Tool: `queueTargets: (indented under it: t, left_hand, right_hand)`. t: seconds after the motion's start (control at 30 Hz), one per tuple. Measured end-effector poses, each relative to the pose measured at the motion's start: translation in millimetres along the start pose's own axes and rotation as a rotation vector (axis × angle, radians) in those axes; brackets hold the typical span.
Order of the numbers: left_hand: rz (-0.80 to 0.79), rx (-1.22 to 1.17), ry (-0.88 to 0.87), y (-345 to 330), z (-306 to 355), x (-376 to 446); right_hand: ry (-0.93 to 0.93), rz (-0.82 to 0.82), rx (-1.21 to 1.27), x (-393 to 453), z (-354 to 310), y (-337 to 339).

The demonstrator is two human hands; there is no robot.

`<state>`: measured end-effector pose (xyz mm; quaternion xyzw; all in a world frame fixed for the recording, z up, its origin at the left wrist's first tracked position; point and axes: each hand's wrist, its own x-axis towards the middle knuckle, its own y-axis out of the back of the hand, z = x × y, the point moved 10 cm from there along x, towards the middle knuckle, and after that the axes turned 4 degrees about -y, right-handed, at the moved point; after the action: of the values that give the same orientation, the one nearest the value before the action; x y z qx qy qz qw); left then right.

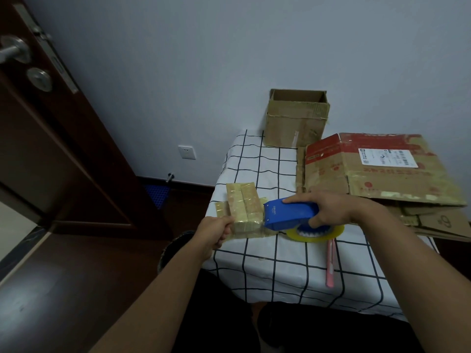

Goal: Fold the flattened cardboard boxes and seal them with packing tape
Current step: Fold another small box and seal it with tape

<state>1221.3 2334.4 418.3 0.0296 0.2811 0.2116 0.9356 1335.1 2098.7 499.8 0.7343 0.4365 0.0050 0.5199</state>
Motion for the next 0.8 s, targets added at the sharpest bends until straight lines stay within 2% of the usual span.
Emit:
queueTargets:
  t: [0.1,0.2,0.23,0.3,0.33,0.37,0.4,0.47,0.57,0.8]
  left_hand:
    - [-0.002,0.185,-0.056,2,11,1]
    - [0.072,0.601,-0.204,9,29,4]
    - [0.114,0.702,-0.312,8,40,0]
    - [0.165,0.857,-0.721,-12,70,-23]
    - [0.122,0.951,-0.898,-31,77,-35]
    - [0.057,1.052,-0.998,-51,74,-41]
    - [0.008,1.149,-1.022,-65,67,-39]
    - [0.006,1.243,-1.004,-71,57,-27]
    - [0.053,1.248,-1.111,-65,58,-22]
    - [-0.008,1.314,-1.296,-51,55,-21]
  right_hand:
    - [-0.01,-0.03,0.078,3,6,-12]
    - [-0.02,0.006,0.105,2,12,-16]
    - [-0.018,0.023,0.099,1,13,-16]
    - [-0.017,0.044,0.08,0,14,-16]
    - [-0.02,0.046,0.074,-1,14,-16]
    - [-0.024,0.049,0.067,-2,15,-16]
    - [-0.028,0.051,0.064,-2,15,-16]
    - [-0.034,0.047,0.076,-4,13,-15]
    - [-0.025,0.052,0.107,-11,8,-16]
    - [0.051,0.163,0.172,-32,-4,-36]
